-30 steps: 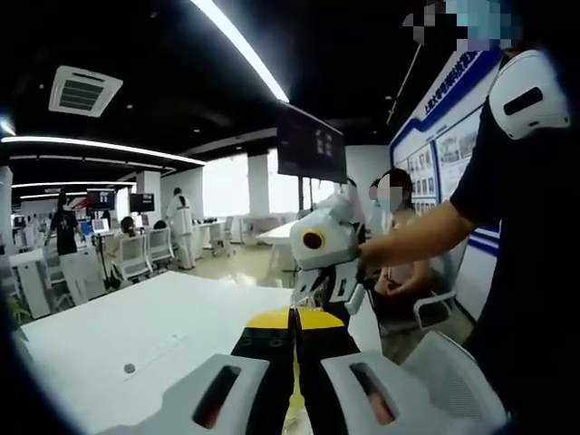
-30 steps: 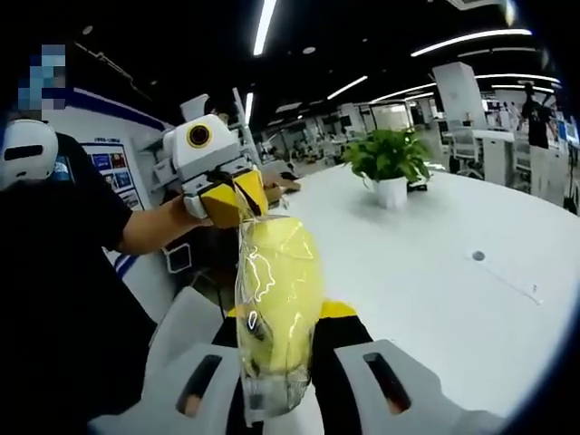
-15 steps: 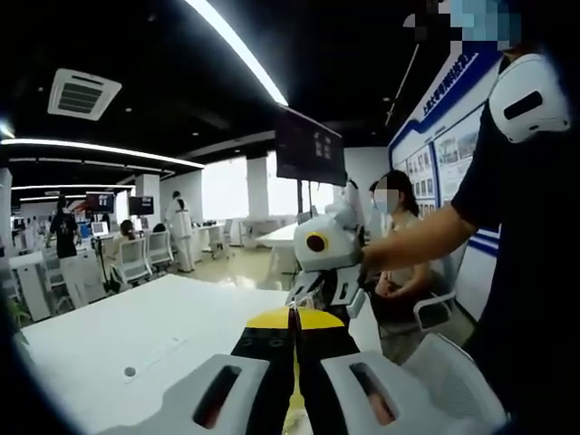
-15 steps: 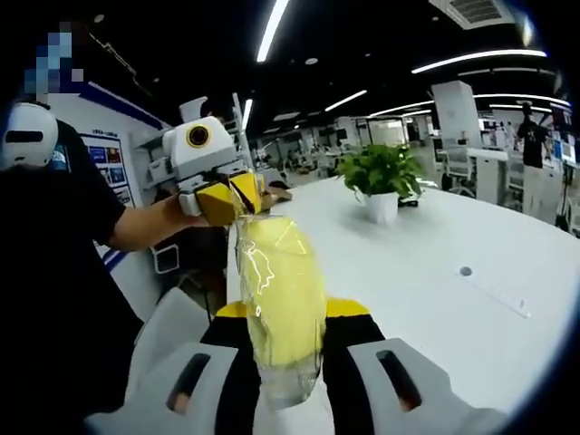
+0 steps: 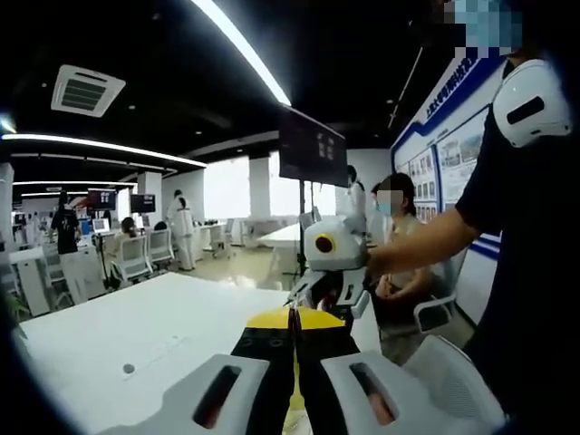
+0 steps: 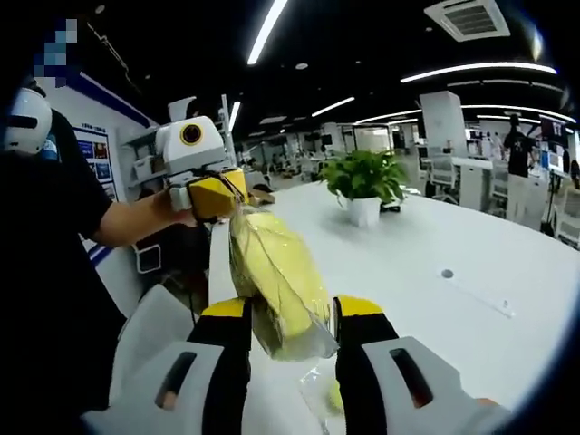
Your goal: Compare the silicone blocks by pressing each to a similar depth, holding the contact briefly, and releasing to observe deformation and rebound differences across the visible hardness samples.
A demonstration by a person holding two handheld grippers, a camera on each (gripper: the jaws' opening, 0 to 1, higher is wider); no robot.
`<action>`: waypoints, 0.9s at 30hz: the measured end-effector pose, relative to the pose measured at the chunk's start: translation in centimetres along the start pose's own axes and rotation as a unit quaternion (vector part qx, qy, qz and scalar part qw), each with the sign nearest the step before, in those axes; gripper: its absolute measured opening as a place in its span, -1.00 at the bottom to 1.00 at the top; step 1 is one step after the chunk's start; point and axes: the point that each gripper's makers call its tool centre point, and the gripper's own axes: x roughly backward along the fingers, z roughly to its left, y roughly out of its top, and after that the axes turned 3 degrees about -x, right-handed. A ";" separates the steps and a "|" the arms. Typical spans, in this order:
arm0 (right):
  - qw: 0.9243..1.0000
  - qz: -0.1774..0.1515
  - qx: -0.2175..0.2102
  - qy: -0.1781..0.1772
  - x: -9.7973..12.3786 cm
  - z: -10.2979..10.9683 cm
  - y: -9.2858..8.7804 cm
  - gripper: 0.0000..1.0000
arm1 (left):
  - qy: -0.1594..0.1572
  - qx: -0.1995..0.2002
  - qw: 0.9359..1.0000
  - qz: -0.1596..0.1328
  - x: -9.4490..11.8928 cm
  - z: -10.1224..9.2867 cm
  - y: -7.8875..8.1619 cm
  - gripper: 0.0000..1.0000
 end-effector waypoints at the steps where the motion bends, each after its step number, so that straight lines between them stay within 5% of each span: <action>1: 1.000 0.000 -0.001 -0.001 0.0 0.0 0.0 -0.37 | 0.000 0.001 1.000 0.000 0.0 0.0 0.0 -1.00; 18: 1.000 -0.009 -0.001 -0.023 0.5 -0.9 -0.1 -0.31 | 0.004 0.004 1.000 -0.003 0.3 0.3 0.3 -1.00; 27: 0.997 -0.017 0.006 -0.080 2.4 -2.5 -0.9 -0.08 | 0.011 0.010 1.000 0.002 0.5 0.5 -0.2 -1.00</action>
